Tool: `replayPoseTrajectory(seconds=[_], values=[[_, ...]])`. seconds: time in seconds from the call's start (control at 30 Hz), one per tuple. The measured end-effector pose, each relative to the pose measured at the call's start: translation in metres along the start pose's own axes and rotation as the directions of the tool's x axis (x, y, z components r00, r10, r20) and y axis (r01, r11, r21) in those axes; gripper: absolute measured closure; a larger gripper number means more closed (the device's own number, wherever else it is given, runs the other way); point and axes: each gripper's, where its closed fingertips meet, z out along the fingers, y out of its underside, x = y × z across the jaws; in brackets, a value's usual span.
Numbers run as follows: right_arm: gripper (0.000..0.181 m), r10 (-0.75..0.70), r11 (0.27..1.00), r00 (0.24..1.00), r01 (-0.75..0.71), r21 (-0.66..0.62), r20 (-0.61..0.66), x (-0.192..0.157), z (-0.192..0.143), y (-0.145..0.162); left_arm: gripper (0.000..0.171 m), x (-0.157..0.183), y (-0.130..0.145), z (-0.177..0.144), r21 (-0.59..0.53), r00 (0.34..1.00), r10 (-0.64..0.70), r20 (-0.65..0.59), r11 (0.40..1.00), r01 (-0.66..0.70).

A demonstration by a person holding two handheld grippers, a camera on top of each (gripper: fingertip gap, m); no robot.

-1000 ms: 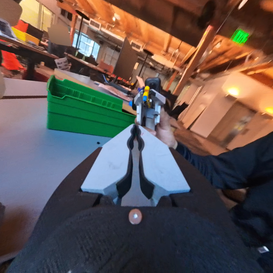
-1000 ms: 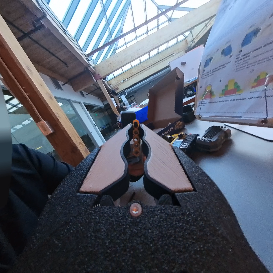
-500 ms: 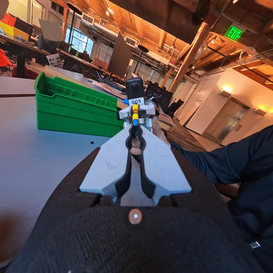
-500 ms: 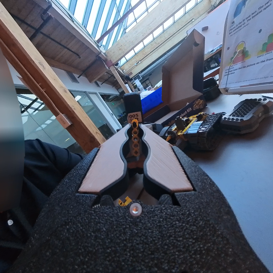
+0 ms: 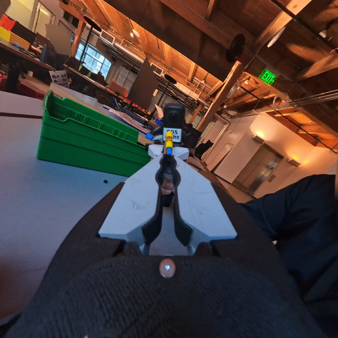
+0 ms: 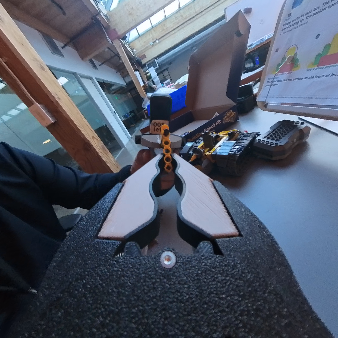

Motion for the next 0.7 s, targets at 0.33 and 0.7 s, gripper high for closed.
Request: replayPoseTrajectory(seconds=[0.33, 0.7], values=[[0.178, -0.004, 1.000, 1.000, 0.003, 0.020, 0.024, -0.006, -0.003, -0.004, 0.170, 0.005, 0.003, 0.004, -0.019, 0.999, -0.007, -0.035, 1.000, 0.006], [0.179, -0.003, 1.000, 1.000, 0.003, 0.001, -0.031, -0.002, -0.004, -0.002, 0.169, 0.000, 0.016, 0.005, -0.146, 0.983, 0.175, 0.058, 0.975, -0.165]])
